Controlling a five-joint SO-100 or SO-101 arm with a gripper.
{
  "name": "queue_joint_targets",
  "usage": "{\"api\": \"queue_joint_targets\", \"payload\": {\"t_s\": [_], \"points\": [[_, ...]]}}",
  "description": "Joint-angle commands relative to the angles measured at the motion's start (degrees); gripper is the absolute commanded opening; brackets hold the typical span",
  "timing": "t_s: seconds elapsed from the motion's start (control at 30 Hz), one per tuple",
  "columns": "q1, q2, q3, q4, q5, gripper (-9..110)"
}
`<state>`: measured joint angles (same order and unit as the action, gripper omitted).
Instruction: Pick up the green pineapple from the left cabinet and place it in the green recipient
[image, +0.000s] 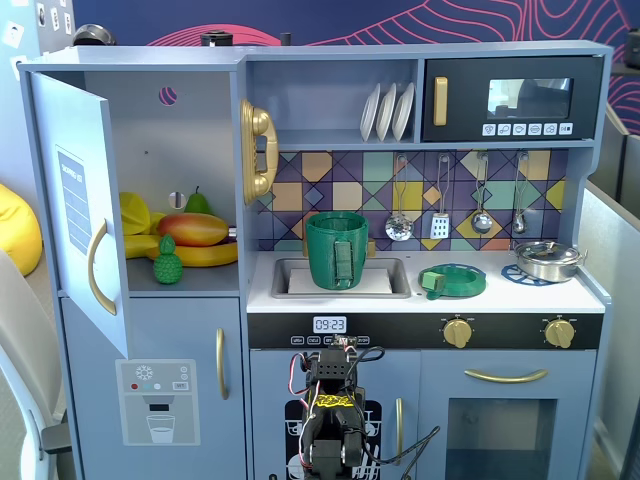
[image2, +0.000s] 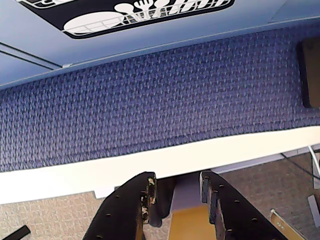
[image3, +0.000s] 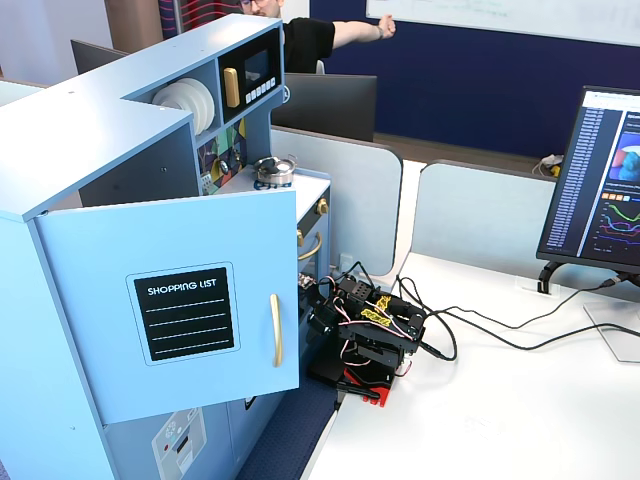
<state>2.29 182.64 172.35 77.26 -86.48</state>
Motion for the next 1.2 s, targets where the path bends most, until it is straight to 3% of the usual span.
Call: {"api": "queue_joint_targets", "payload": {"t_s": [0.0,0.43,0.67,0.83,1.03,1.17], "points": [[-0.2,-0.5,-0.6,10.5,0.0,0],[-4.0,-0.5,-0.7,8.5,-1.7,0],[-27.5,-6.9,-10.5,-25.7,0.0,0],[-40.4,-18.8,-22.2,-51.2,-10.3,0],[-47.4,-31.4,-36.2,-59.9,-15.6,0],[-46.1,-36.7,-39.7,-61.9,-13.7,11]]}}
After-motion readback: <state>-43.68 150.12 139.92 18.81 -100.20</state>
